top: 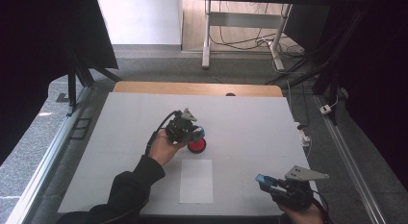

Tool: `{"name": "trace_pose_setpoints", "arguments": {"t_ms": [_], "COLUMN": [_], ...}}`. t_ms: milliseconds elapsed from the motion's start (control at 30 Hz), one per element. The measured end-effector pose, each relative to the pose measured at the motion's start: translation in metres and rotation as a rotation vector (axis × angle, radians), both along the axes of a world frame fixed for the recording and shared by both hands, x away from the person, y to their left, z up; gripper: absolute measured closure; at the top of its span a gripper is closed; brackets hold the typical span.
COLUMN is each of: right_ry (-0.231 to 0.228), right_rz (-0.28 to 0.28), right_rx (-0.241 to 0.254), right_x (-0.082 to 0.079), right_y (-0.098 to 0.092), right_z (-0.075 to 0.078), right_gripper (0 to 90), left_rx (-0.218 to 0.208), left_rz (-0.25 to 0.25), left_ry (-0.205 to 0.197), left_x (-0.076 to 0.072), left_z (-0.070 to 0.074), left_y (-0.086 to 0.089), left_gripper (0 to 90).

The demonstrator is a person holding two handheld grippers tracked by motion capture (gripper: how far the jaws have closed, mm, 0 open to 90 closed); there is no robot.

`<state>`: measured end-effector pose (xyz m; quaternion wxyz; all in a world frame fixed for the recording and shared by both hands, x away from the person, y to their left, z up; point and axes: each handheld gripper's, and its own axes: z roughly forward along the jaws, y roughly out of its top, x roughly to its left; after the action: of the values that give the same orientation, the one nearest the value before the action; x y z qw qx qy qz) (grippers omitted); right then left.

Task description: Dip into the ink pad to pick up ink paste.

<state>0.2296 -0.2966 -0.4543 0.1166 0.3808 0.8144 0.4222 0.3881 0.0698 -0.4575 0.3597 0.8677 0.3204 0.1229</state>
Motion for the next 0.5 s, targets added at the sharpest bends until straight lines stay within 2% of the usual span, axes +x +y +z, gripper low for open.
{"name": "trace_pose_setpoints", "arguments": {"t_ms": [133, 500], "right_ry": [0.001, 0.001], "right_rz": [0.000, -0.005], "right_rx": [0.000, 0.004], "right_x": [0.000, 0.000], "right_y": [0.000, 0.000], "right_z": [0.000, 0.000], "right_gripper": [67.8, 67.8], "left_rx": [-0.024, -0.006], "left_rz": [0.002, 0.005], "left_ry": [0.012, 0.064], "left_x": [0.000, 0.006], "left_z": [-0.001, -0.018], "left_y": [0.004, 0.001], "left_gripper": [70.4, 70.5]}}
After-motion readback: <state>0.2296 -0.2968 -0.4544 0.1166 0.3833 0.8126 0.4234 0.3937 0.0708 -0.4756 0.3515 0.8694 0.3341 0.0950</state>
